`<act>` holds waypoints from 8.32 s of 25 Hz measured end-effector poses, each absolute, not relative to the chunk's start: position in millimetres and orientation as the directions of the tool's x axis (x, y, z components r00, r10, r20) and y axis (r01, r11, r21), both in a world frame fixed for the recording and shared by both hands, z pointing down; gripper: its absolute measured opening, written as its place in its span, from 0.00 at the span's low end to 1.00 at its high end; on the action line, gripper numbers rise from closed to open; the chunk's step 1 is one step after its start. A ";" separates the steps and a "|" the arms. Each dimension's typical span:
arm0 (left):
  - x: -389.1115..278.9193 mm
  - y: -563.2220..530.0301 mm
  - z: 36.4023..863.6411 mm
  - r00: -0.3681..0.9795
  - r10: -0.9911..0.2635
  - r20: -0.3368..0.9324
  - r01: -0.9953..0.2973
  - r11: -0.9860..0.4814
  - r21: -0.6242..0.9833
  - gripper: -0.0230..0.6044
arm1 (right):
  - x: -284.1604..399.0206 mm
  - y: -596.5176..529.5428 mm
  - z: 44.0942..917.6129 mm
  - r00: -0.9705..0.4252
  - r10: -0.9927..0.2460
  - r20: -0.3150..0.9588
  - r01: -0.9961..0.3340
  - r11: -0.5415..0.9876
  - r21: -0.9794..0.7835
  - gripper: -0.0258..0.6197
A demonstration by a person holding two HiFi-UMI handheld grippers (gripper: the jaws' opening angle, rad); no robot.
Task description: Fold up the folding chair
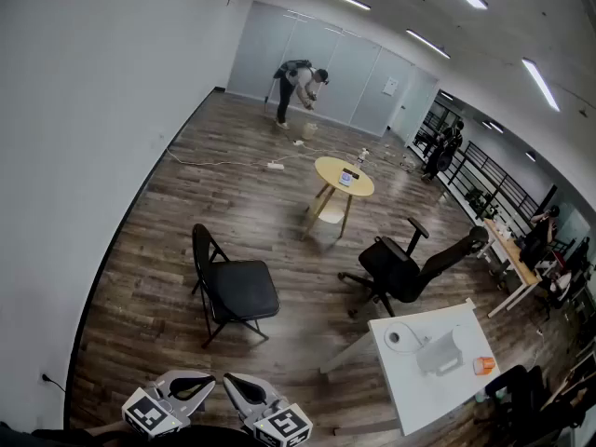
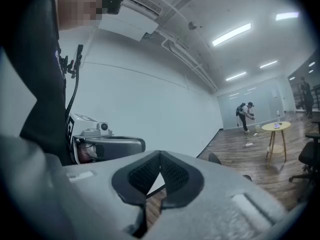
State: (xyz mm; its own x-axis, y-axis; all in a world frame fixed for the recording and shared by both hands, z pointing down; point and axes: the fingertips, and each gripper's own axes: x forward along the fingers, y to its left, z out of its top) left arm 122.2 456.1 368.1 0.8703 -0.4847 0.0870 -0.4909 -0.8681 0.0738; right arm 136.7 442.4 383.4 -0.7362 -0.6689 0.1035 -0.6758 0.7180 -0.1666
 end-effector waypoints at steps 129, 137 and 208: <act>87.1 -18.9 527.6 0.524 -0.714 0.465 -0.852 -0.443 0.280 0.32 | 266.8 -1.0 480.6 -0.751 -0.601 0.273 -0.660 0.698 -0.278 0.04; 52.4 -36.4 569.0 0.574 -0.613 0.543 -0.817 -0.474 0.328 0.35 | 235.1 -16.3 481.4 -0.675 -0.662 0.325 -0.737 0.615 -0.279 0.04; 28.5 -25.0 758.1 0.236 -0.165 0.958 -0.964 0.084 0.252 0.34 | 476.4 -107.2 963.4 -0.601 -0.123 0.790 -0.797 0.177 -0.578 0.47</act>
State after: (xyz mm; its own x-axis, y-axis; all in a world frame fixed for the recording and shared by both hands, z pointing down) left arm 28.5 -25.0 758.1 0.2358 -0.1650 0.9577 -0.9642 0.0836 0.2518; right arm 476.4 -107.2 963.4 -0.6007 -0.1227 0.7900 -0.7965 0.1769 -0.5781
